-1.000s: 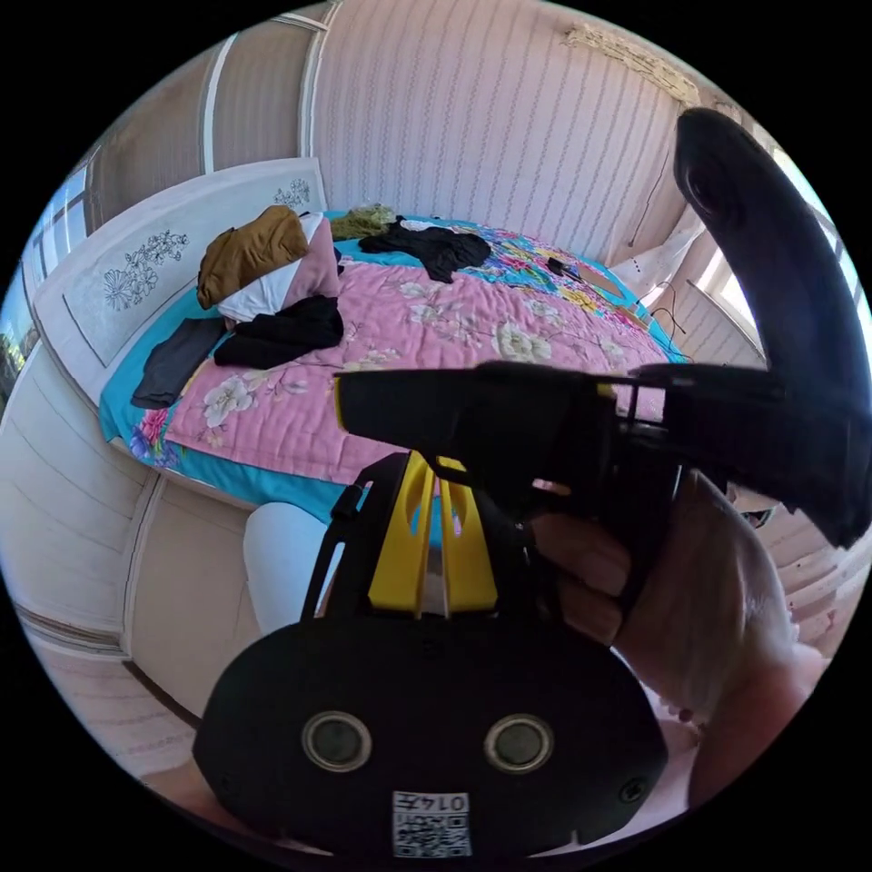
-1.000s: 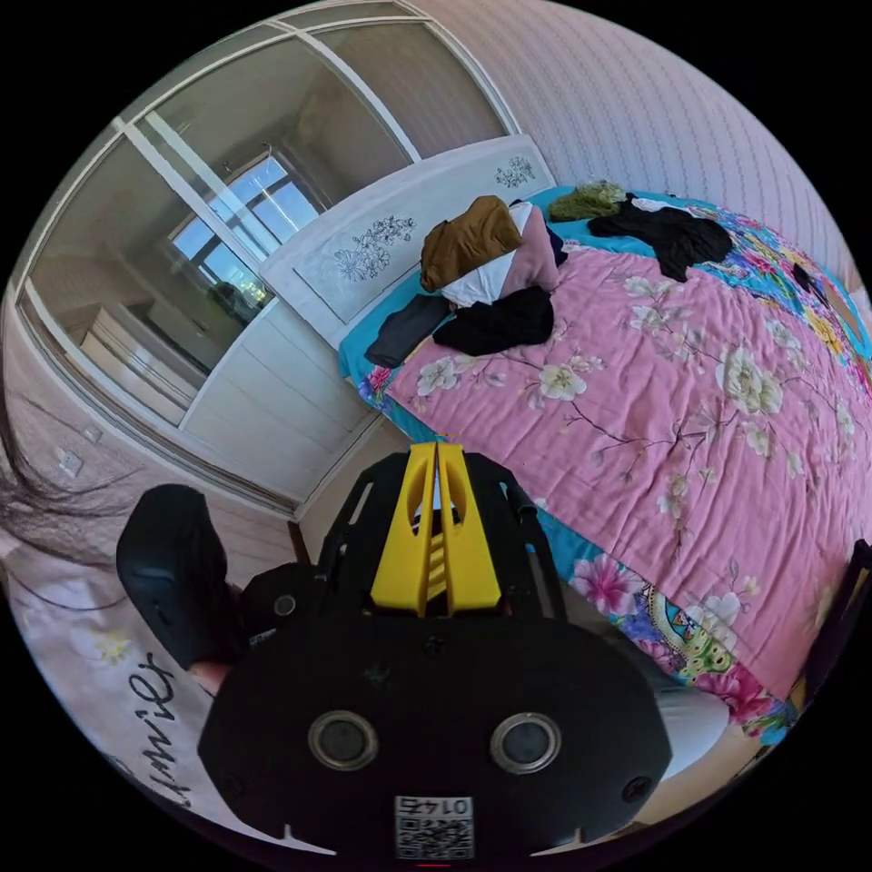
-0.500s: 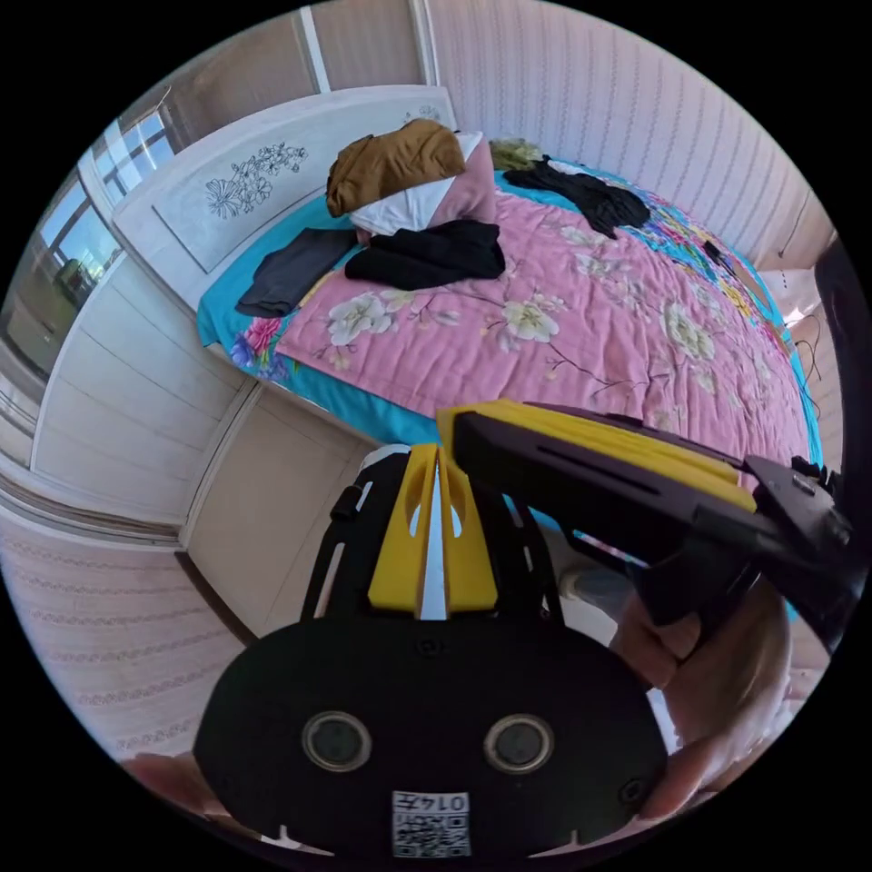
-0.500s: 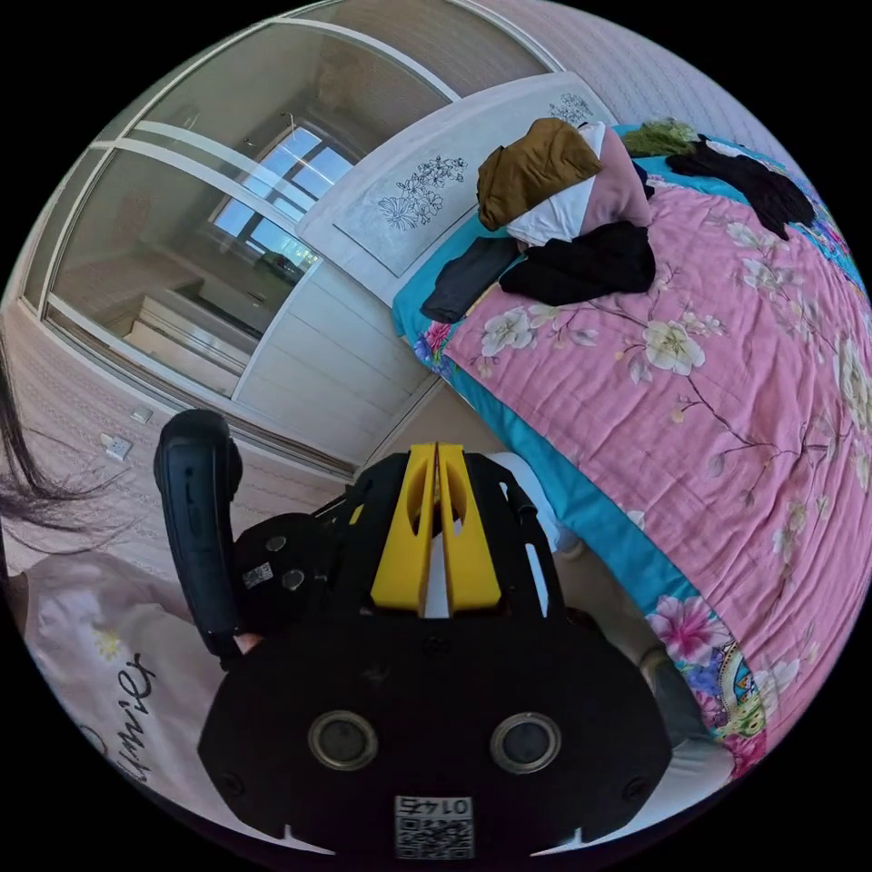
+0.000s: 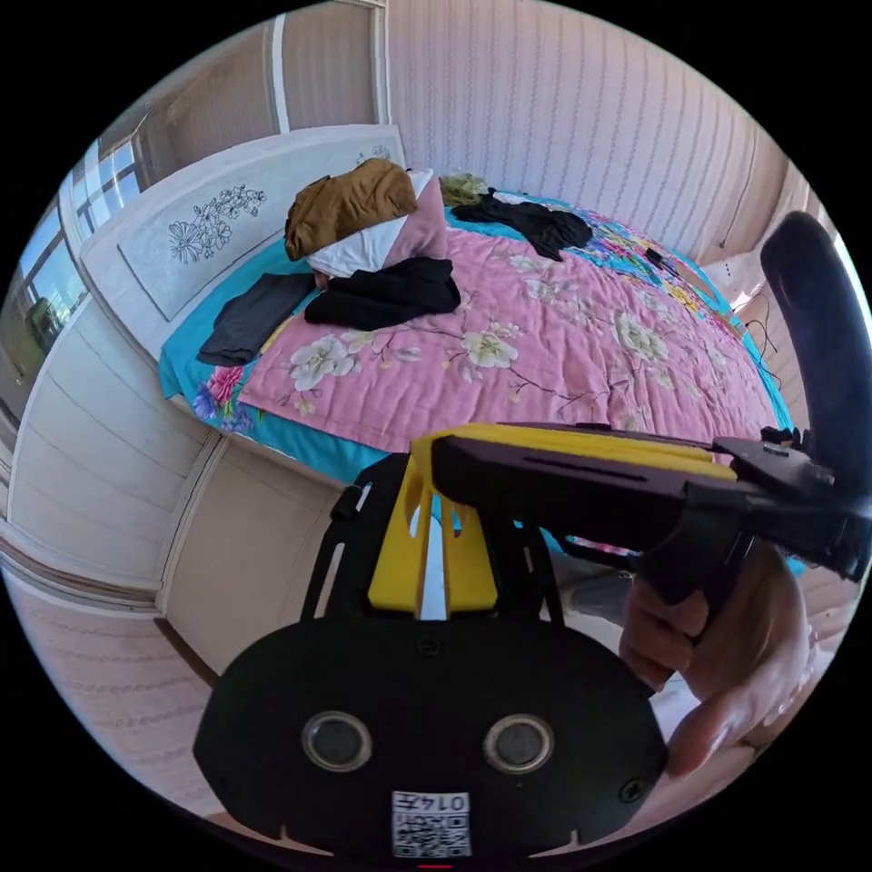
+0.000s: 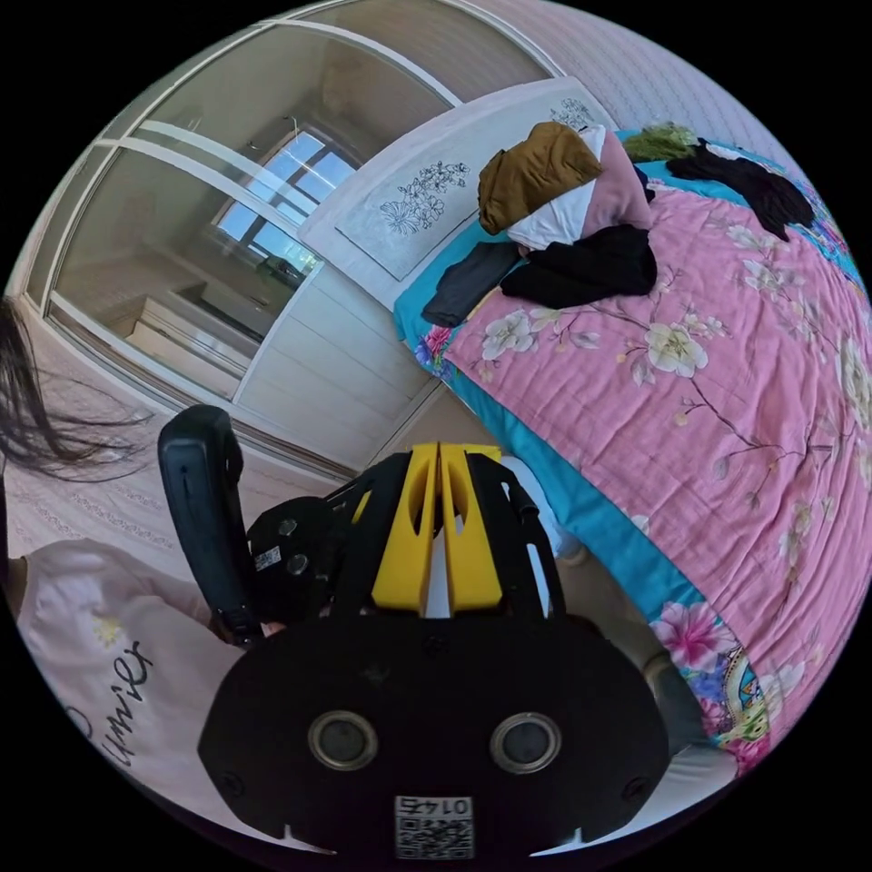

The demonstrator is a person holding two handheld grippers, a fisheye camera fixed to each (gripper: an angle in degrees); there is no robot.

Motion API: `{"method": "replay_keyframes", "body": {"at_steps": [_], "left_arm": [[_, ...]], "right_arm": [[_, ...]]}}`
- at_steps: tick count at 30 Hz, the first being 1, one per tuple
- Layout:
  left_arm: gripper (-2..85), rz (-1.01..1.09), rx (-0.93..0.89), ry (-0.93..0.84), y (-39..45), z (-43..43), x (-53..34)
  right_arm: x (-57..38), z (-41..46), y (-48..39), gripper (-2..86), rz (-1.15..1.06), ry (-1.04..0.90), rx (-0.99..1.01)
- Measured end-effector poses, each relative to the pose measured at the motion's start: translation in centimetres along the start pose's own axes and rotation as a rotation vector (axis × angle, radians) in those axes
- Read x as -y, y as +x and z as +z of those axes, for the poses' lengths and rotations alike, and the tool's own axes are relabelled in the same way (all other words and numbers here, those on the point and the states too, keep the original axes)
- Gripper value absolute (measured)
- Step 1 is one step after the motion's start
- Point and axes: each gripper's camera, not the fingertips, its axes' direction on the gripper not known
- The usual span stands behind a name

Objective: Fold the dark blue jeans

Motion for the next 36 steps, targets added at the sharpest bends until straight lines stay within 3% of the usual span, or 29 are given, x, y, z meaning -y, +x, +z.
{"method": "replay_keyframes", "body": {"at_steps": [4,9,14,19,24,28,36], "left_arm": [[-0.9,0.103,-0.088,0.064,-0.8,-1.5,-0.4],[-0.9,0.136,-0.327,0.069,-4.0,-2.6,0.2],[-0.8,0.251,-0.307,0.092,-5.5,-4.3,0.8],[0.2,0.326,-0.407,0.147,-7.5,-6.1,1.2],[12.6,0.325,-0.229,0.132,-9.0,-7.0,2.1],[13.4,0.352,-0.195,0.167,-10.3,-8.0,2.1],[13.3,0.324,-0.135,0.225,-14.9,-9.9,3.3]], "right_arm": [[0.1,0.6,-0.1,-0.7,-0.005,0.017,-0.054],[-0.2,0.5,0.1,-0.9,-0.012,0.062,-0.236],[-0.7,0.3,1.0,-0.9,-0.014,0.067,-0.371],[-1.2,0.6,-0.3,-0.9,-0.138,0.099,-0.490],[-0.9,2.2,-1.2,-0.9,-0.197,0.063,-0.582],[-0.3,3.3,-1.0,-0.9,-0.202,0.038,-0.521],[1.3,5.6,-1.7,-0.4,-0.236,0.035,-0.582]]}}
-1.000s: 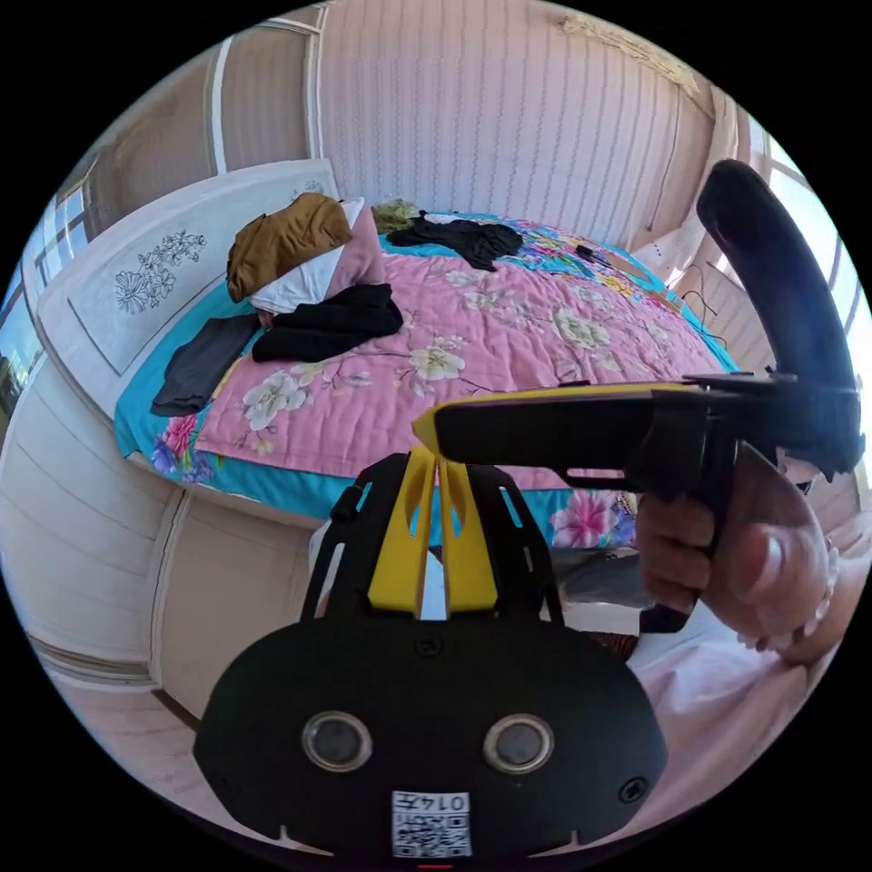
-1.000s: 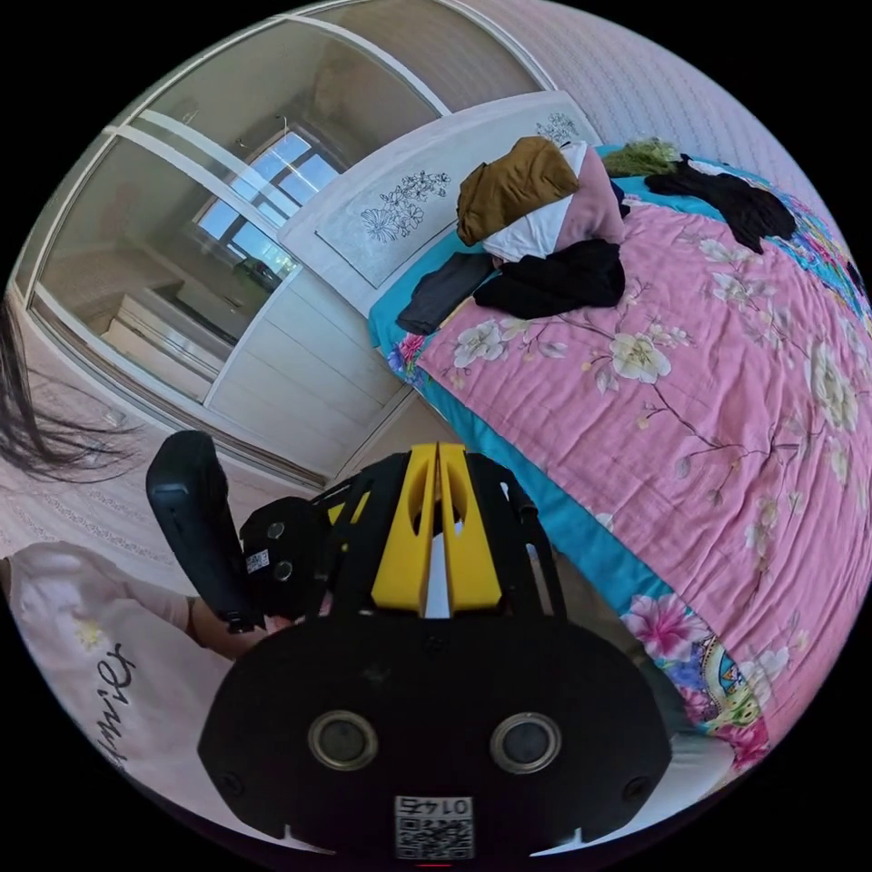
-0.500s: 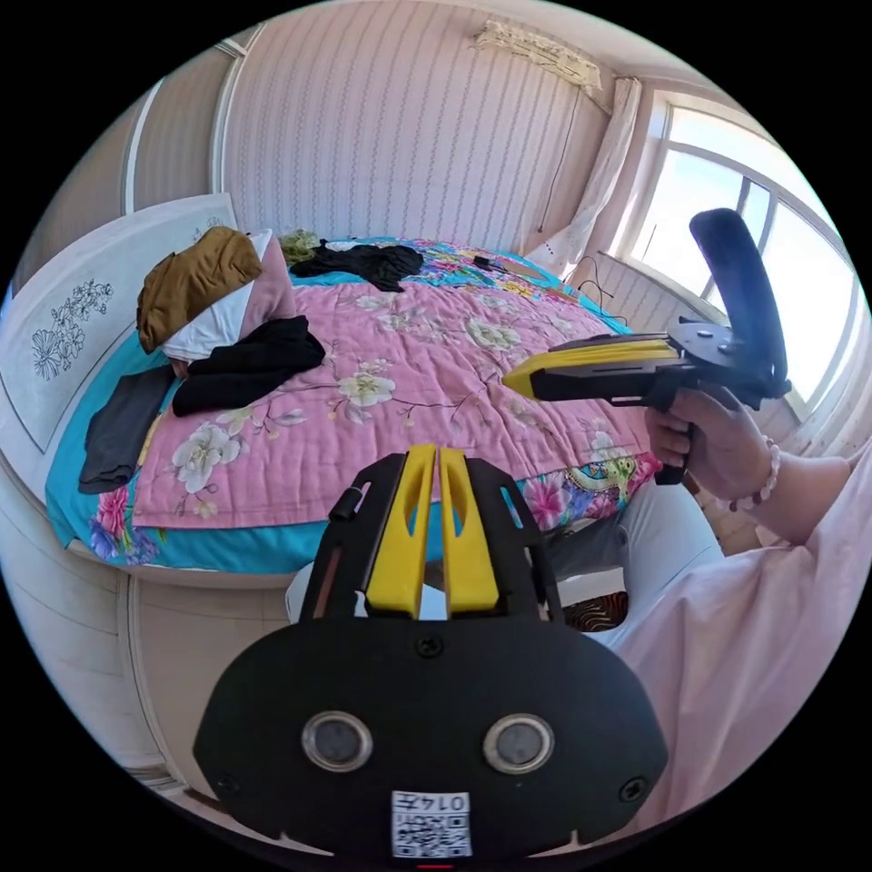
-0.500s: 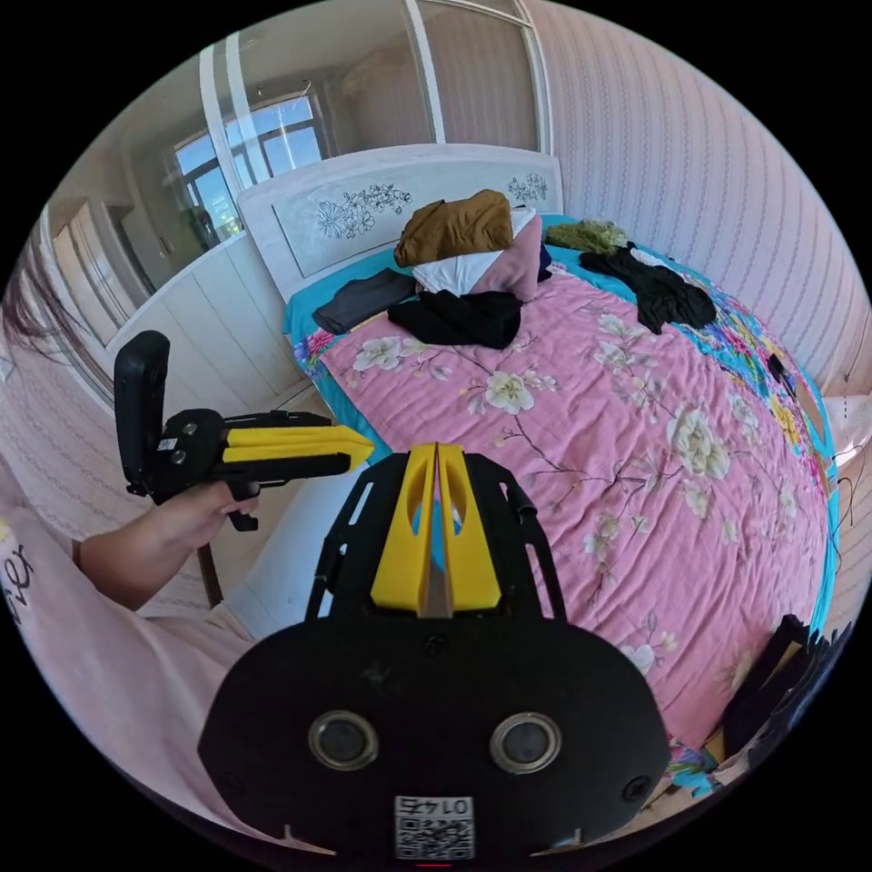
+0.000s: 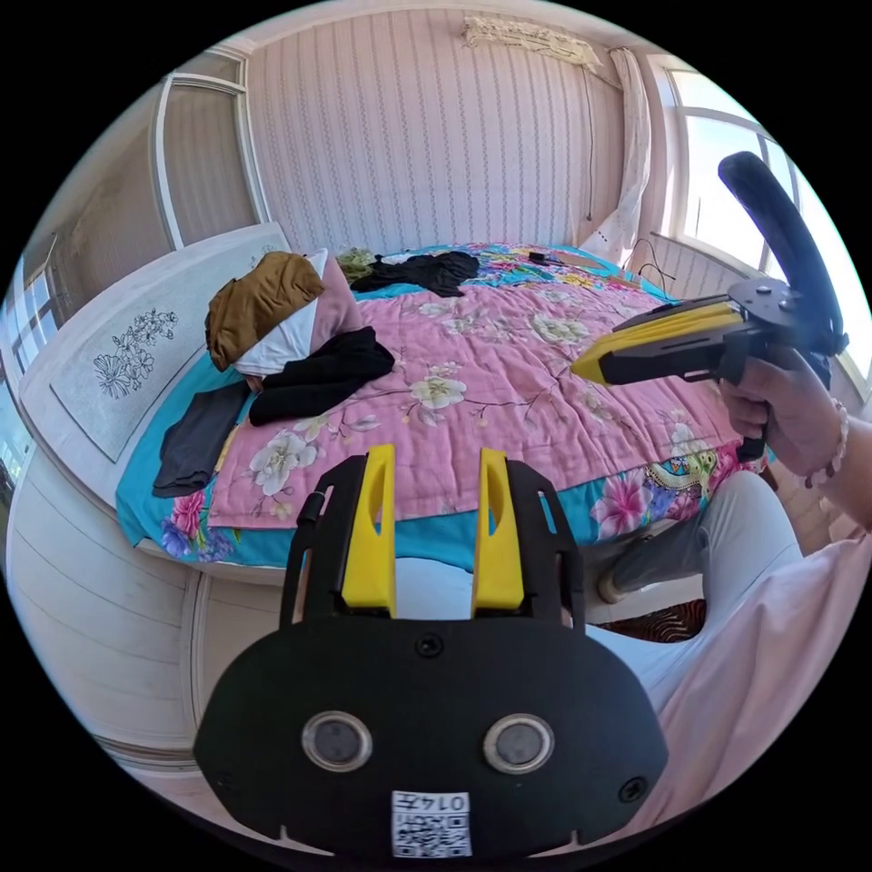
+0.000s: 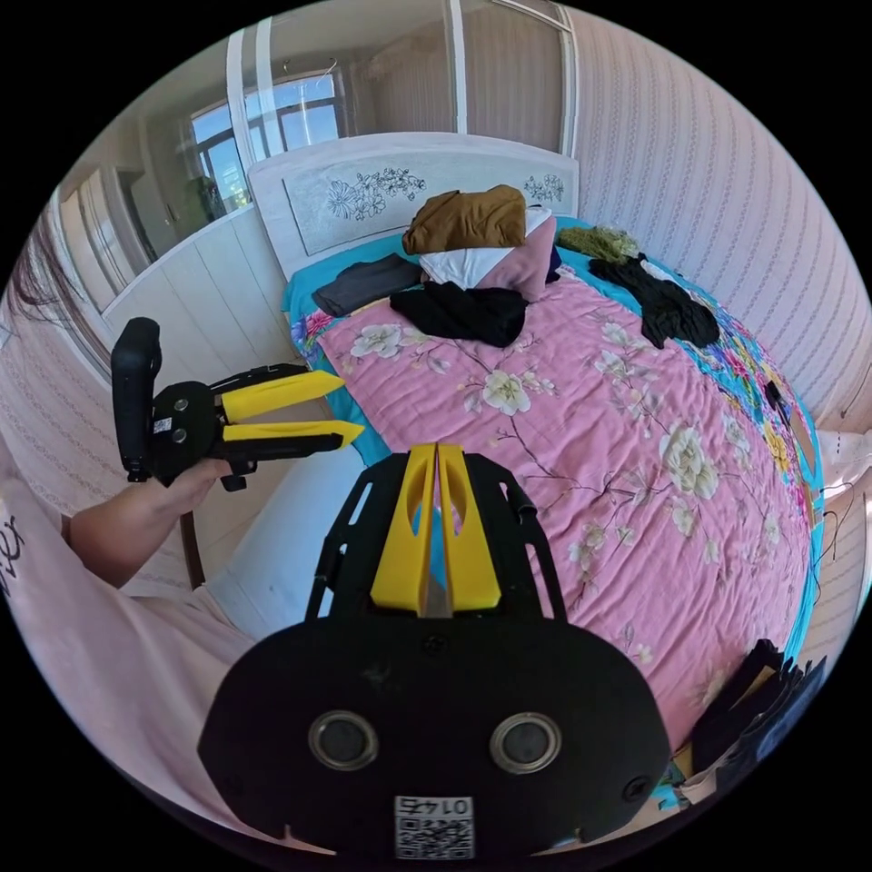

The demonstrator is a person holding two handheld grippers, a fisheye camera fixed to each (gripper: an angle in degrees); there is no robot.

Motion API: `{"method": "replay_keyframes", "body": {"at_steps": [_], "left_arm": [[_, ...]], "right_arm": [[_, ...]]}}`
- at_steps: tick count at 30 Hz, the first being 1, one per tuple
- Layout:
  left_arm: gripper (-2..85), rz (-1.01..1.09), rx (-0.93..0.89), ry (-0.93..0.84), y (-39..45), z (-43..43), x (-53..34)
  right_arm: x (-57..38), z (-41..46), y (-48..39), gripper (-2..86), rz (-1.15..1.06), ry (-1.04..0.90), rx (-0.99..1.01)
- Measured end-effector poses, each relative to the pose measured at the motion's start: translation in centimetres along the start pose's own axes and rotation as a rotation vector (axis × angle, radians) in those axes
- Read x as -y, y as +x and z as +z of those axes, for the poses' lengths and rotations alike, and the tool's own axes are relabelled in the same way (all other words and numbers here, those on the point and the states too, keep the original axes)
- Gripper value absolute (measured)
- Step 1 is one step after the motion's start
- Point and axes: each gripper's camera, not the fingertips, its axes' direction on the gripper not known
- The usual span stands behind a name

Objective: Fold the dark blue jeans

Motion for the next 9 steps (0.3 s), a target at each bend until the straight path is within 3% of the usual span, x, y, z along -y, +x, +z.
{"method": "replay_keyframes", "body": {"at_steps": [9], "left_arm": [[13.8,-0.119,-0.015,0.036,-8.2,-1.5,-0.4]], "right_arm": [[3.9,2.9,-2.3,11.2,-0.080,0.028,-0.035]]}}
